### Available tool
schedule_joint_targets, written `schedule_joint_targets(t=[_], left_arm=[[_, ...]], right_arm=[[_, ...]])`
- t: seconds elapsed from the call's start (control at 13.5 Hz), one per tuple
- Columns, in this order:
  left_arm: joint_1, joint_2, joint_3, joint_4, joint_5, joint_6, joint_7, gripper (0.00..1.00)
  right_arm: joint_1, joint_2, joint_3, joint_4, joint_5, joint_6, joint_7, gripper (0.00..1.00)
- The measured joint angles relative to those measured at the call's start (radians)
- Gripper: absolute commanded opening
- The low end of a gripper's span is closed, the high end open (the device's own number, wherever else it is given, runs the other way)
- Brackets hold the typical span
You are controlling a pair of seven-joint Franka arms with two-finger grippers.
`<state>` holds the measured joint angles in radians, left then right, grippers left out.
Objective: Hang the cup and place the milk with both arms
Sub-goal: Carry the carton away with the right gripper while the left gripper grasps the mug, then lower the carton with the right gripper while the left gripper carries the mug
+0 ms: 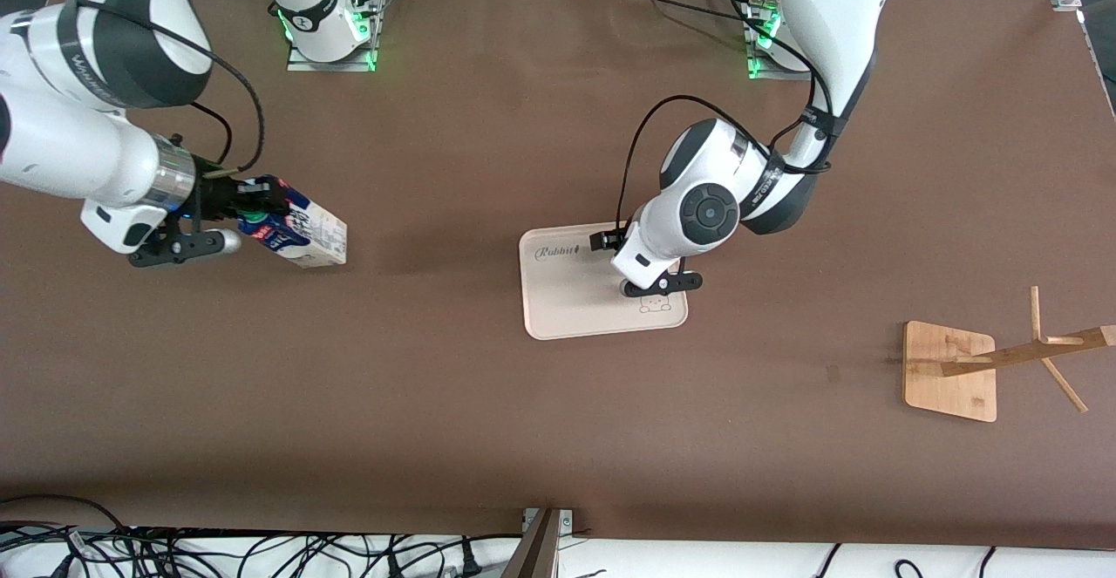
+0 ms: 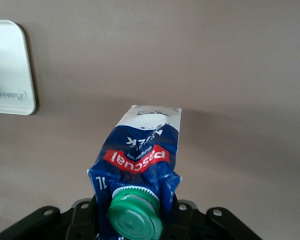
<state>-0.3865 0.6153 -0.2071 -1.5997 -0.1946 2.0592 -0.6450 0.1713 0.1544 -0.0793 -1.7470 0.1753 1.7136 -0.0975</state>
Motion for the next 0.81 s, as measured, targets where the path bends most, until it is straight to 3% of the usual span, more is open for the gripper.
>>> schedule_joint_targets(t=[0.3,0.37,0.44,0.52,0.81], left_arm=[[-0.021,0.029,0.001,0.0,0.067,0.019,-0.038,0.73],[-0.021,0.035,0.003,0.0,0.071,0.032,-0.039,0.6],[-0.021,0.039,0.008,0.0,0.072,0.044,-0.039,0.36],[-0.02,0.04,0.012,0.0,0.072,0.049,-0.038,0.03],[-0.019,0.045,0.017,0.001,0.108,0.05,-0.038,0.0]], right_arm=[[-0.042,-0.022,0.001,-0.048,-0.107,-0.007,-0.036,0.46],[-0.042,-0.02,0.002,-0.054,-0.123,-0.007,-0.037,0.46],[-0.042,-0.019,0.004,-0.059,-0.13,-0.006,-0.037,0.46],[-0.042,-0.017,0.006,-0.065,-0.132,-0.001,-0.037,0.46],[-0.042,-0.013,0.01,-0.15,-0.133,0.114,-0.037,0.46]])
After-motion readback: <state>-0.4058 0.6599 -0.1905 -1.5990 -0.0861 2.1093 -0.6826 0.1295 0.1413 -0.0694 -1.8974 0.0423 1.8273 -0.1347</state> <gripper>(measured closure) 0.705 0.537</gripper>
